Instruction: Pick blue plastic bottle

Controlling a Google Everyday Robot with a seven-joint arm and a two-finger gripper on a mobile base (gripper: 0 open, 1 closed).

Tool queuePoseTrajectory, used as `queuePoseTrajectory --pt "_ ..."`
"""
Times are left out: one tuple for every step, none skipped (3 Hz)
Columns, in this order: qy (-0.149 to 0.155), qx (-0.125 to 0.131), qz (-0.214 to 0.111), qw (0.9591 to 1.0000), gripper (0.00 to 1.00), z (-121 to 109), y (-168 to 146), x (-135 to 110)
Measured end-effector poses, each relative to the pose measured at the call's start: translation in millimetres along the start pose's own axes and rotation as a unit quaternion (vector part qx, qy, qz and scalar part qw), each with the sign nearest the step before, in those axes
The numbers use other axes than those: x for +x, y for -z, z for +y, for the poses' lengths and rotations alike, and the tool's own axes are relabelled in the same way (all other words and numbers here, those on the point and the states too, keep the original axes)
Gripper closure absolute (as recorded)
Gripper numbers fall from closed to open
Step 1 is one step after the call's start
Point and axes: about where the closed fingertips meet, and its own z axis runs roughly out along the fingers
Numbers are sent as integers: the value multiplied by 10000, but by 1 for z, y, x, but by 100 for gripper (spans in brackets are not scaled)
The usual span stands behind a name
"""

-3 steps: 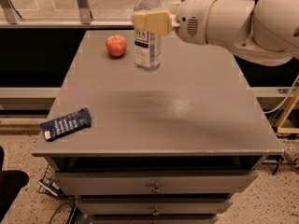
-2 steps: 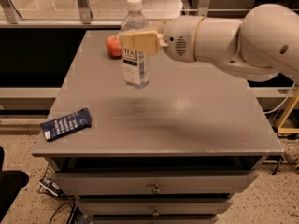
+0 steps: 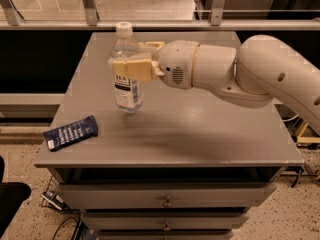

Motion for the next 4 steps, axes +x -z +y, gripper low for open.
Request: queuePoseTrajectory --pt "108 -197 -95 9997 100 10 -8 11" --pt "200 -373 68 9991 100 16 -11 25" --pt "247 -474 237 9983 100 17 -11 34" --pt "263 -606 348 9972 99 18 -10 43"
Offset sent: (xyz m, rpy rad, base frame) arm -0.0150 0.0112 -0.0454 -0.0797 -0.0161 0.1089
